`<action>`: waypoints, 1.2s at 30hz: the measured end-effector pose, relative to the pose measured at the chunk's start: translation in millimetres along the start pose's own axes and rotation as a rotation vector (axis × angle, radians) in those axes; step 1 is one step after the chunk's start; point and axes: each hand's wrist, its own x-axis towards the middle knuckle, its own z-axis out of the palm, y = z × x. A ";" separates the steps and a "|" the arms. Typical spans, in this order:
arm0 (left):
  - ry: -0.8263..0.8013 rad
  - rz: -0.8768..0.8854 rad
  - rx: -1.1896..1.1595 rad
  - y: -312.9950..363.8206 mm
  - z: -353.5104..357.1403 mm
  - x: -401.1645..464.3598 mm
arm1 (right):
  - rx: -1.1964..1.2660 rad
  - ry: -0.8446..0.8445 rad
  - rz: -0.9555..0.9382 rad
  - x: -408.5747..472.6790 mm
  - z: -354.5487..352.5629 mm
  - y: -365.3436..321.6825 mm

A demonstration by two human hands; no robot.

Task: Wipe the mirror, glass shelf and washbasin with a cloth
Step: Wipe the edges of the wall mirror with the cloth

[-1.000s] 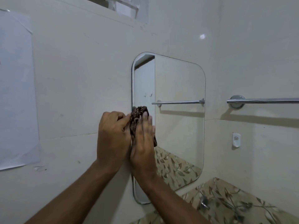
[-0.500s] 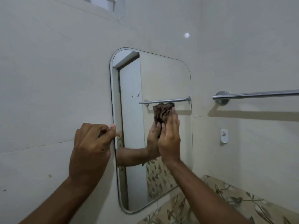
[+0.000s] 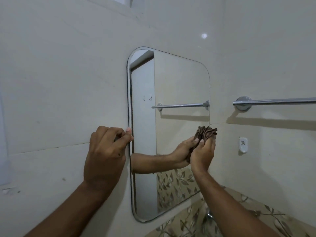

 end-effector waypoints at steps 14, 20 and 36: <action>-0.056 -0.035 -0.045 -2.0 -7.2 -3.9 | -0.054 -0.291 -0.710 -161.2 4.7 -90.3; -0.145 0.012 -0.104 1.1 -16.9 -24.7 | -0.104 -0.335 -0.957 -176.1 -0.6 -49.6; -0.153 0.064 -0.055 2.7 -5.4 -32.2 | -0.073 -0.075 -0.420 -55.5 -5.1 9.7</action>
